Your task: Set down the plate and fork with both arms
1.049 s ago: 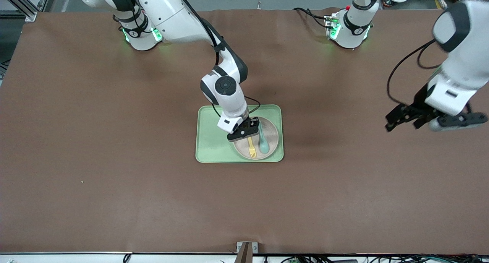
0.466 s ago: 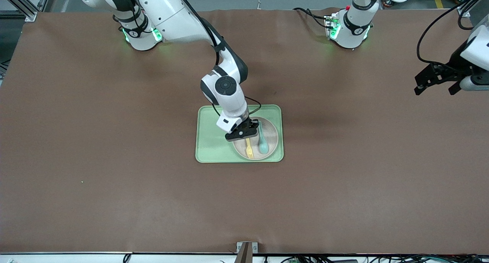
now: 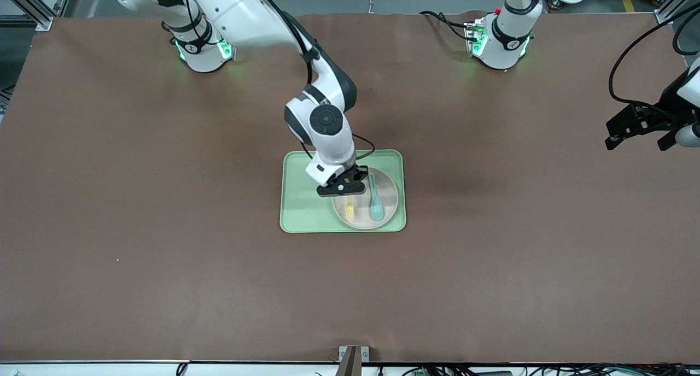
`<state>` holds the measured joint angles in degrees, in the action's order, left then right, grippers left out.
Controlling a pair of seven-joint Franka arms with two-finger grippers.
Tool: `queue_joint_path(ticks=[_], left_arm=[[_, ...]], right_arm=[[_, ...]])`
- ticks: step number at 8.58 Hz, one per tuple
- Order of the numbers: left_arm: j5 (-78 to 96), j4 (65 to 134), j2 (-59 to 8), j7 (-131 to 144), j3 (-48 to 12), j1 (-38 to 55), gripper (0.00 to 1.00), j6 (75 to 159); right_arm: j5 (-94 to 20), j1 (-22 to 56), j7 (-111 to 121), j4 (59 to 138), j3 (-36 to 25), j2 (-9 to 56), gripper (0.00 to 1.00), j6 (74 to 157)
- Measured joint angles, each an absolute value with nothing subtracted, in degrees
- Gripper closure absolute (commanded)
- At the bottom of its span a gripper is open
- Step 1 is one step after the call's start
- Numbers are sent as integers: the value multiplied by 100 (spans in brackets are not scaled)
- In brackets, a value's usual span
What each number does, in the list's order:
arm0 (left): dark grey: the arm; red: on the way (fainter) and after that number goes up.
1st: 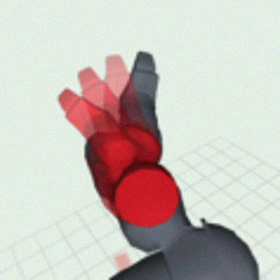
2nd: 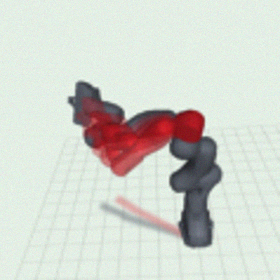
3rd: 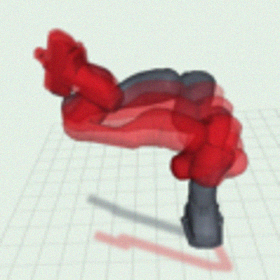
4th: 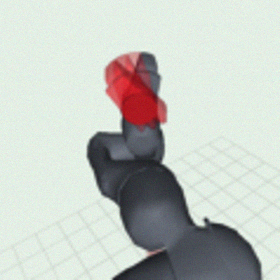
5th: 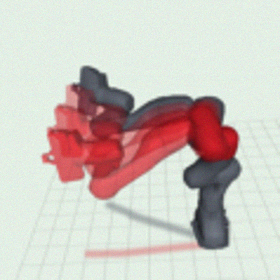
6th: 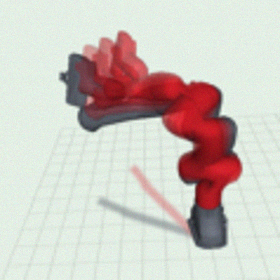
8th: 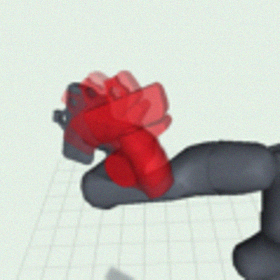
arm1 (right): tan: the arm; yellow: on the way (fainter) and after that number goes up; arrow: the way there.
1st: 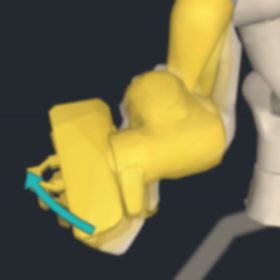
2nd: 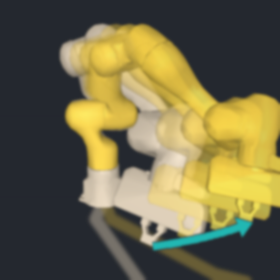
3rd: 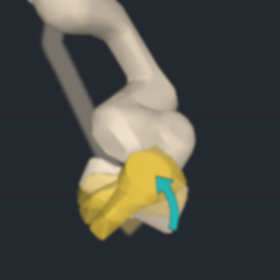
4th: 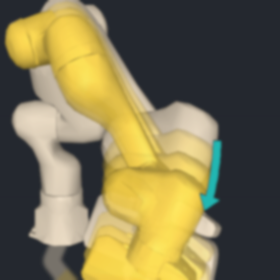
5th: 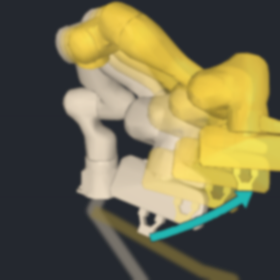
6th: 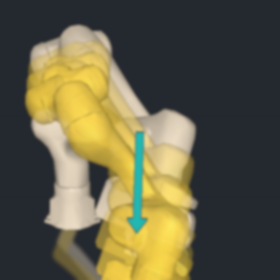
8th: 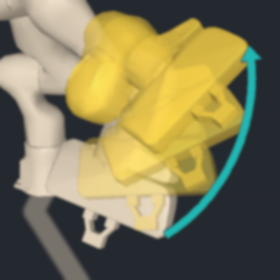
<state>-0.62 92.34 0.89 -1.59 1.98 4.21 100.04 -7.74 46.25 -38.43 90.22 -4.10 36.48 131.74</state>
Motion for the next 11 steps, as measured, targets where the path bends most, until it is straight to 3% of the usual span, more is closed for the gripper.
queue_joint_path(ticks=[2,5,6,7,8,11], left_arm=[[-62,9166,92,-371,202,417,0,9968],[-62,9159,93,-269,191,430,0,9917],[-62,9159,94,-262,185,432,0,9887],[-62,9159,98,-258,185,433,0,9884],[-62,9158,103,-257,185,431,0,9875],[-62,9154,112,-246,186,428,0,9863]], right_arm=[[-913,4323,-3860,9797,-437,2881,99,13089],[-917,4022,-3866,10887,-437,2757,98,14196],[-917,4006,-3875,10978,-437,2777,78,14317],[-918,4005,-3878,10992,-437,2779,47,14331],[-918,4000,-3877,10991,-436,2777,33,14288],[-918,3733,-3561,10833,-457,2367,21,13277]])
